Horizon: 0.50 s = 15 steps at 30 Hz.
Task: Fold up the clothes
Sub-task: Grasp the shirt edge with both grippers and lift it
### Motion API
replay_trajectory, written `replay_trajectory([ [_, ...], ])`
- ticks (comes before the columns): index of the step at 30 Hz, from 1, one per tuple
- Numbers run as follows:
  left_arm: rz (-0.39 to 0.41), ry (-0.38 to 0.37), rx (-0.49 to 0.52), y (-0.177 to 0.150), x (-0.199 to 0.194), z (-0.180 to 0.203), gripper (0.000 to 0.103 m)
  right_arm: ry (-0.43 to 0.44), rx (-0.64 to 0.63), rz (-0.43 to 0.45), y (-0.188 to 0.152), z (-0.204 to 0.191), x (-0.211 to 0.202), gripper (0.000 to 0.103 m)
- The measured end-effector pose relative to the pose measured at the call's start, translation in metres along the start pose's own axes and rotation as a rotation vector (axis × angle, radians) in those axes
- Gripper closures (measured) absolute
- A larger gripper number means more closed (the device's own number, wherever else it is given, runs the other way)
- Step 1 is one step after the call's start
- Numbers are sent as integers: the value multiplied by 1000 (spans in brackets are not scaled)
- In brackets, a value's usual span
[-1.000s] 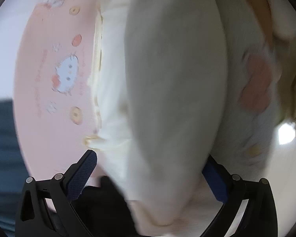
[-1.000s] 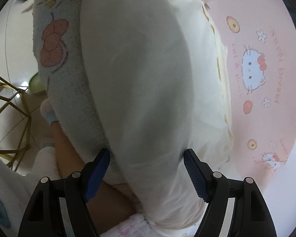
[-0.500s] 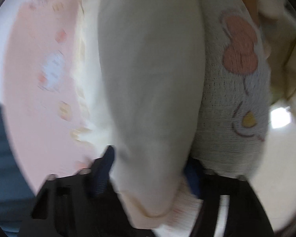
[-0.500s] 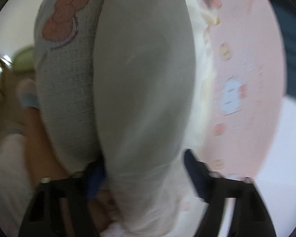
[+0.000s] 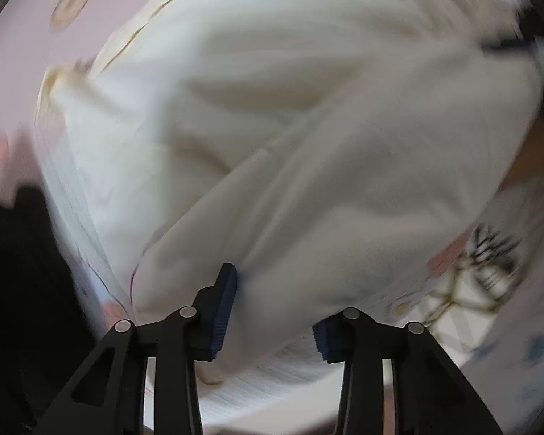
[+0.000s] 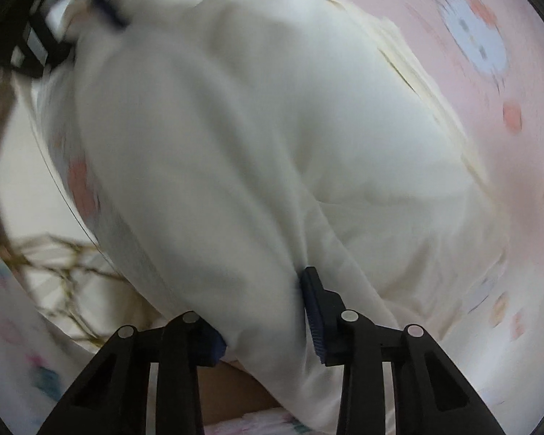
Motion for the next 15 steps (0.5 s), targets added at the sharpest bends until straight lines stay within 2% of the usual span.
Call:
replay_trajectory([
  [3,-41,-106,-67,14,-3,-22,70,99,67,3,2,14,-7,70],
  [6,-66,-156,-90,27,-5,-37,70,157,86,-11,8,23,-11,70],
  [11,-62,-161,-104,50,-15,-59,69,191,105,-13,21,39,-22,70],
  [15,-20,-100,-109,75,-27,-76,70,160,113,4,34,51,-32,70],
])
Point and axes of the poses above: each gripper's, at about its wrist camera, not at the fingertips, and x roughly the way its jaws point, z to its right, y to its top, the point moved 2 cm from there along x, roughly the way its jaws point, and after that the axes turned 8 degrees about -z, right-handed, at the moved point
